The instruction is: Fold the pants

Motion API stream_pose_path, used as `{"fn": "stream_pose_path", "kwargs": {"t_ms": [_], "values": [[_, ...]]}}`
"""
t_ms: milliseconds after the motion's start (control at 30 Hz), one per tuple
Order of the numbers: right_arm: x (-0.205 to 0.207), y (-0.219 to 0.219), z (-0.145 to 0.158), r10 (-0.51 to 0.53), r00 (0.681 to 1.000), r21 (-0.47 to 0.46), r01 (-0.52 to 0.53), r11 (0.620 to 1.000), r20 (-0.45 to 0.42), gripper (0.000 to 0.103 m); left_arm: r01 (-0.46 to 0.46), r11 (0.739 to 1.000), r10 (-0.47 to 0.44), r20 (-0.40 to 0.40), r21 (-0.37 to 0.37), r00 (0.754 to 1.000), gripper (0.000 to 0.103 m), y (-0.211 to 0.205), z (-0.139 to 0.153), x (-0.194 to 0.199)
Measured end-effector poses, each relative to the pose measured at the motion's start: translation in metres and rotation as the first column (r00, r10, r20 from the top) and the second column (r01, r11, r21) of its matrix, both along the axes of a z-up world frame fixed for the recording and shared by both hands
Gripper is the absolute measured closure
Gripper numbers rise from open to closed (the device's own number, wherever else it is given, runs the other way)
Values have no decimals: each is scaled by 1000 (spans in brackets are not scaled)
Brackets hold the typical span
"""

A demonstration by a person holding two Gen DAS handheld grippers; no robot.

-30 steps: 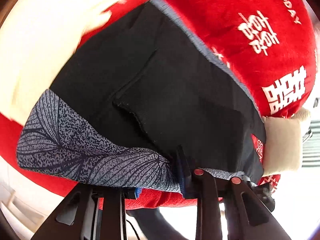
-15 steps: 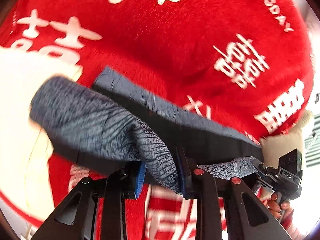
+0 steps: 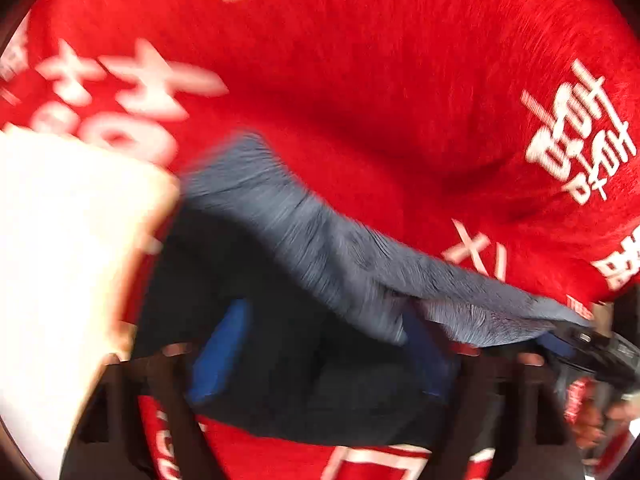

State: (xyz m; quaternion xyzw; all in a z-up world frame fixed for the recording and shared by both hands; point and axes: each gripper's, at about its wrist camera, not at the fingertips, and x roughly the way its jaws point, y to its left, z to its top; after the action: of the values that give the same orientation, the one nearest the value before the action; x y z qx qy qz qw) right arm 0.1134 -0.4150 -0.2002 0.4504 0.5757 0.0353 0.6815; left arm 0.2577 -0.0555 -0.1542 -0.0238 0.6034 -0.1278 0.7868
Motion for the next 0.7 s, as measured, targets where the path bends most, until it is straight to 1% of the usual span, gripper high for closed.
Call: {"fn": "stream_pose_path", "kwargs": {"t_ms": [33,100,133,167,200,267,300,333,367,400,467,500,533,567,600,633,700], "values": [[-1,4,10,17,1000,-23,-17,1000,13,38,9,1000,-9,10,9,1000,20,2,6,-3],[-5,14,27,65,997,-61,-63,996,38,39,14,1000,-14,3,27,1000,20,2,6,-4],[-4,18,30,86,995,-69,-83,994,43,43,21,999,-21,-6,41,1000,20,-1,-1,-5],[-5,25,32,115,992,-87,-111,990,44,55,30,997,-29,-20,65,999,20,-7,-11,-5],[-2,35,30,171,985,-126,-166,978,27,61,35,996,-32,-28,81,999,20,-14,-21,-4],[3,49,17,239,971,-202,-238,950,-21,63,43,990,-37,-41,136,998,20,-26,-45,-2],[9,54,7,261,964,-244,-265,933,-48,63,39,978,-32,-38,206,999,20,-33,-61,0],[15,56,-3,278,958,-295,-286,912,-70,63,38,966,-34,-20,255,999,17,-38,-67,1],[20,55,-8,281,957,-340,-291,894,-79,71,45,960,-48,3,275,999,13,-43,-70,1],[25,51,-10,269,961,-360,-271,893,-58,71,46,957,-51,9,286,999,13,-45,-69,0],[31,39,-7,205,978,-317,-202,927,-24,69,50,958,-52,-1,281,999,13,-46,-64,-3],[31,31,-2,161,987,-272,-155,950,0,65,51,962,-51,-8,269,999,13,-46,-59,-6],[27,26,1,140,990,-242,-132,961,16,61,54,964,-52,-14,261,999,13,-46,-52,-12],[22,22,6,119,992,-218,-108,970,36,52,61,965,-59,-16,256,998,13,-46,-46,-17],[14,18,14,104,993,-213,-89,973,59,42,75,966,-74,-13,248,997,13,-49,-38,-27],[6,15,24,98,992,-227,-79,971,76,40,88,966,-87,-14,244,996,13,-52,-33,-34],[-18,11,37,95,992,-255,-71,964,83,39,133,964,-130,-26,229,991,13,-62,-24,-55]]}}
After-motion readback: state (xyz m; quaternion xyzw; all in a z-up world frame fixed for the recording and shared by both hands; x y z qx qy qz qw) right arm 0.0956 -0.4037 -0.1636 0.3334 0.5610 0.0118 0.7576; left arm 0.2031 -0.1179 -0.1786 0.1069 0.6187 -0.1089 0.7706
